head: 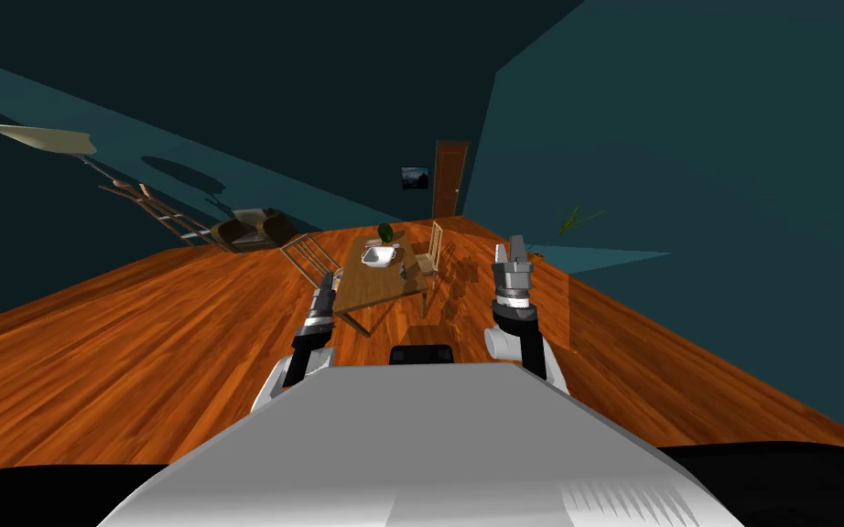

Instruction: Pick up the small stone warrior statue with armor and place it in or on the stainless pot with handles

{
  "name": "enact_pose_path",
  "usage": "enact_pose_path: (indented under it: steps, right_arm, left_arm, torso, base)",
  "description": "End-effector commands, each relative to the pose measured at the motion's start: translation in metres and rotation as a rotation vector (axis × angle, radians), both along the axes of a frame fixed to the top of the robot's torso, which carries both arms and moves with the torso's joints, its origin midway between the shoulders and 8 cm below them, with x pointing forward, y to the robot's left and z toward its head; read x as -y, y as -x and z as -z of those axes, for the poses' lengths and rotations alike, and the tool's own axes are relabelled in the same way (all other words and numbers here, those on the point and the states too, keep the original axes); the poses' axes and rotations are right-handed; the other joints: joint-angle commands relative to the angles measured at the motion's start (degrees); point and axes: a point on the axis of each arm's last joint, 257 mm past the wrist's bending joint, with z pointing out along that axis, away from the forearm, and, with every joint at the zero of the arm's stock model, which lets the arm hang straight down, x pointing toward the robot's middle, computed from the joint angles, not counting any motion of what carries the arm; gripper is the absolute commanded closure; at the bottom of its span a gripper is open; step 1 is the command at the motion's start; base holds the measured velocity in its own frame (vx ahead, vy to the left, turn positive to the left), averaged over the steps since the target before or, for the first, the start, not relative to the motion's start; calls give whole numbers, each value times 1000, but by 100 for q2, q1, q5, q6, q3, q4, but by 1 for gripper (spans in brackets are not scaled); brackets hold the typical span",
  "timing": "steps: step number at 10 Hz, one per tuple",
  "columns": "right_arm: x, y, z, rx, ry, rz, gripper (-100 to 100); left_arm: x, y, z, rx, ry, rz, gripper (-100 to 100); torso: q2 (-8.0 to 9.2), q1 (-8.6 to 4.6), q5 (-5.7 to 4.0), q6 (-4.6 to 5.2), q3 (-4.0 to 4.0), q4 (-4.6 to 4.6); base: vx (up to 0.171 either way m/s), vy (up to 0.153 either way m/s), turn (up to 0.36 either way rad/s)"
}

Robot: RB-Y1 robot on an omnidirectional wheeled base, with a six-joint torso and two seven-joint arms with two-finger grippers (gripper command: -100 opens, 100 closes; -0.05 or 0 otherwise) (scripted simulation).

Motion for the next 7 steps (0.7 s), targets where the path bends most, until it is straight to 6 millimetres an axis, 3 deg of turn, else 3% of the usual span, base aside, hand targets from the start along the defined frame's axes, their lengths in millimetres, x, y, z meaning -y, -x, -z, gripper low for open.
enact_pose_path:
  steps: [1, 4, 5, 6, 7]
  right_arm:
    - [0, 0, 0, 0, 0, 0, 0]
    - [0, 0, 0, 0, 0, 0, 0]
    - [0, 0, 0, 0, 0, 0, 0]
    - [0, 0, 0, 0, 0, 0, 0]
    - [0, 0, 0, 0, 0, 0, 0]
  left_arm:
    - [-16, -1, 22, -57, -31, -43, -100]
    - [-45, 3, 62, -166, -74, -117, -100]
    - [-46, 3, 62, -166, -74, -117, -100]
    - [-59, 6, 81, -219, -94, -151, -100]
    - [-60, 6, 82, -221, -93, -152, -100]
  torso:
    - [0, 0, 0, 0, 0, 0]
    - [0, -2, 0, 0, 0, 0]
    - [-7, -6, -1, 2, -4, -1]
    - [-12, -4, -1, 0, -7, -2]
    - [-13, -4, -1, 2, -8, -3]
  base:
    - [-55, -14, -81]
    - [-52, -23, -104]
    - [-21, -22, -45]
    - [-22, -26, -105]
    - [-21, -19, -62]
